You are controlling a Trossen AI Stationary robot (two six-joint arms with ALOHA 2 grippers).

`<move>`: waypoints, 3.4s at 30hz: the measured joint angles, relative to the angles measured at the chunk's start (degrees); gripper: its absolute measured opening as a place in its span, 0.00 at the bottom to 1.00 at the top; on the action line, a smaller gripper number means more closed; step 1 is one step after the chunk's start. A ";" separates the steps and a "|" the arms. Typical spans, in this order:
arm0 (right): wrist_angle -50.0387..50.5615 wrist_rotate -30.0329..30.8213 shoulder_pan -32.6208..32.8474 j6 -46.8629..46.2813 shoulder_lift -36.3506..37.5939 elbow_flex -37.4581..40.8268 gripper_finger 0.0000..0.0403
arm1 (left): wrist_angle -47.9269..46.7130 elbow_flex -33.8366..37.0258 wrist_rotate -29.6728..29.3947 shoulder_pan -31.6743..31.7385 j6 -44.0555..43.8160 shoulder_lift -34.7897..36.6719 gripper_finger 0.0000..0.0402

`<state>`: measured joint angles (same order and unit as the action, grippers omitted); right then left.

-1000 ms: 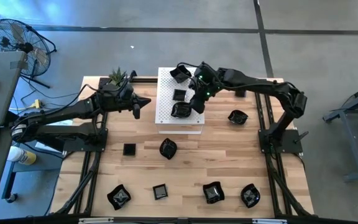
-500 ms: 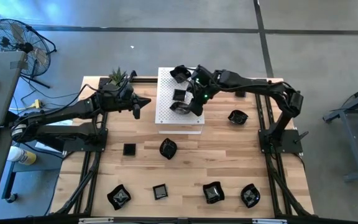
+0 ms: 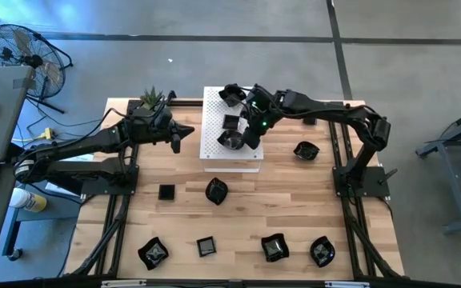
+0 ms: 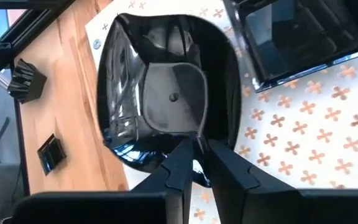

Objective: Pick & Place Mini shaped plates
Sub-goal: Put the black leaf-shaped plate on the shelf, then adjust the black square plate on the shelf, then stack the black distorted square plate on top of the black distorted square plate on the shelf

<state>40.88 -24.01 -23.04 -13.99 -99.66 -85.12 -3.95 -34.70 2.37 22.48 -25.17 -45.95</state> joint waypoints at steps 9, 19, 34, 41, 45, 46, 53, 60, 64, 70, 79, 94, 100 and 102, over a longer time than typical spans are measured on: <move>0.00 1.56 0.34 -2.68 0.96 0.00 0.06 | -0.52 0.00 -0.02 0.00 -0.03 0.00 0.01; -0.16 4.71 -0.22 -2.37 6.51 0.00 0.17 | -0.58 0.00 -0.02 0.00 -0.02 0.00 0.01; -10.47 12.39 -3.31 1.86 1.30 -0.04 0.03 | -0.56 0.00 -0.42 -0.01 0.12 -0.02 0.01; -7.64 13.56 -5.51 5.17 1.39 0.02 0.01 | -0.53 -0.01 -0.21 -0.02 -0.61 -0.02 0.01; -7.63 13.18 -6.16 6.54 -0.54 0.00 0.00 | -0.58 0.00 -0.35 0.00 -0.61 -0.02 0.01; -7.80 12.67 -6.25 6.53 -1.02 0.00 0.01 | -0.56 -0.02 -0.33 0.00 -0.61 -0.02 0.01; -8.31 10.14 -6.24 6.43 -2.89 0.02 0.00 | -0.61 0.00 -0.40 0.00 -0.63 -0.02 0.01; -12.88 10.33 -6.99 3.76 -2.86 0.00 0.01 | -0.69 0.00 -0.59 0.00 -0.63 -0.02 0.01; -13.27 10.84 -7.27 3.90 -2.30 0.00 0.01 | -0.69 0.00 -0.59 0.00 -0.65 -0.02 0.01; -9.17 10.56 -7.11 6.72 3.86 0.04 0.00 | -1.31 -0.01 -0.58 -0.01 -0.65 -0.02 0.01; -11.05 11.15 -1.59 6.36 16.87 14.06 0.00 | -6.33 -0.02 -0.43 0.00 2.82 -0.04 0.01; -2.01 23.45 29.04 -24.77 30.57 28.44 0.19 | -8.09 -0.02 2.53 0.00 9.38 -0.04 0.01; -3.17 22.81 41.96 -37.50 26.67 31.00 0.27 | -8.72 -0.02 4.79 -0.02 12.02 -0.04 0.01; -4.97 21.68 45.34 -39.51 24.52 31.68 0.28 | -8.73 -0.02 4.76 -0.02 12.93 -0.04 0.01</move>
<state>35.92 -2.33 22.30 -53.51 -75.13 -53.44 -12.68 -34.72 7.14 22.46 -12.24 -46.00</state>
